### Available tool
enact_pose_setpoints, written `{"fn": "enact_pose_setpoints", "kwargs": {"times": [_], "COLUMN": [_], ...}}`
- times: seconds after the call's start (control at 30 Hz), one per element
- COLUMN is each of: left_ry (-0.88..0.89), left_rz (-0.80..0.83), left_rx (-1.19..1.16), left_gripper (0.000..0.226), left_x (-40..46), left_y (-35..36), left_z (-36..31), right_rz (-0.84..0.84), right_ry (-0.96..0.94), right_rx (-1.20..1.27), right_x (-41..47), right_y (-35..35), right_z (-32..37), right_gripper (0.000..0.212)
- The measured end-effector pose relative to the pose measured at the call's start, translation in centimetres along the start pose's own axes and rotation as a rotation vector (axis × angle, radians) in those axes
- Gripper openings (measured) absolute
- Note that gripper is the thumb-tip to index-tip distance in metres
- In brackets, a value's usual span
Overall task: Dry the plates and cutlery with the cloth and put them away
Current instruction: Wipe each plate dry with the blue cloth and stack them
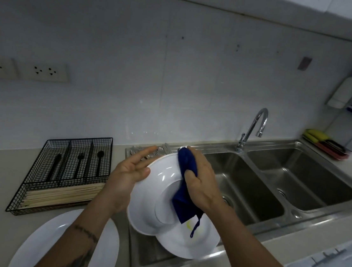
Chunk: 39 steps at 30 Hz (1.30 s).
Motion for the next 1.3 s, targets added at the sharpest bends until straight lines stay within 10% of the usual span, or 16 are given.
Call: {"fn": "enact_pose_setpoints", "kwargs": {"times": [0.13,0.3,0.53,0.87,1.3], "left_ry": [0.047,0.194,0.126,-0.076,0.029], "left_rz": [0.034,-0.326,-0.475,-0.862,-0.823], "left_rx": [0.117,0.439,0.0,0.109,0.156], "left_gripper": [0.05,0.029,0.036,0.062,0.059], "left_x": [-0.3,0.1,1.2,-0.7,-7.9], "left_y": [0.1,0.4,2.3,-1.2,1.5], "left_z": [-0.7,-1.7,-0.2,0.0,4.1], "right_rz": [0.054,-0.082,-0.328,0.308,0.377], "right_ry": [-0.004,-0.002,-0.27,-0.219,-0.178], "right_rx": [0.169,0.194,-0.055,0.15,-0.217], "right_x": [-0.6,-1.8,-3.7,-5.3,-4.6], "right_y": [-1.3,-1.1,1.6,2.0,6.1], "right_z": [0.3,0.0,1.5,-1.0,0.0], "right_gripper": [0.035,0.037,0.044,0.044,0.05]}}
Point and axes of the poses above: each hand's wrist, its own x-axis towards the middle knuckle, its own y-axis out of the palm, z = x × y, the point moved 2 cm from there along x, towards the middle knuckle, and after that the axes turned 5 degrees about z, right-handed, at the moved point
